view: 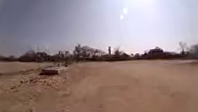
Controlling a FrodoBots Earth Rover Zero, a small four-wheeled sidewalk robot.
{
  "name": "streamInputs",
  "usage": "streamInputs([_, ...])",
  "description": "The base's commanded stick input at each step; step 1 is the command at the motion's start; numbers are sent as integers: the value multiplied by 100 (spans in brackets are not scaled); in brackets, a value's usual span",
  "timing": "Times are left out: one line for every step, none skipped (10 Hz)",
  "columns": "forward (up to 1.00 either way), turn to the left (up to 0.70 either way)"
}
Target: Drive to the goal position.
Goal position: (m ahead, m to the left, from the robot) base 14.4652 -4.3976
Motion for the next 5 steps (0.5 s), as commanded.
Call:
streamInputs([100,0])
streamInputs([100,0])
streamInputs([100,0])
streamInputs([100,0])
streamInputs([100,0])
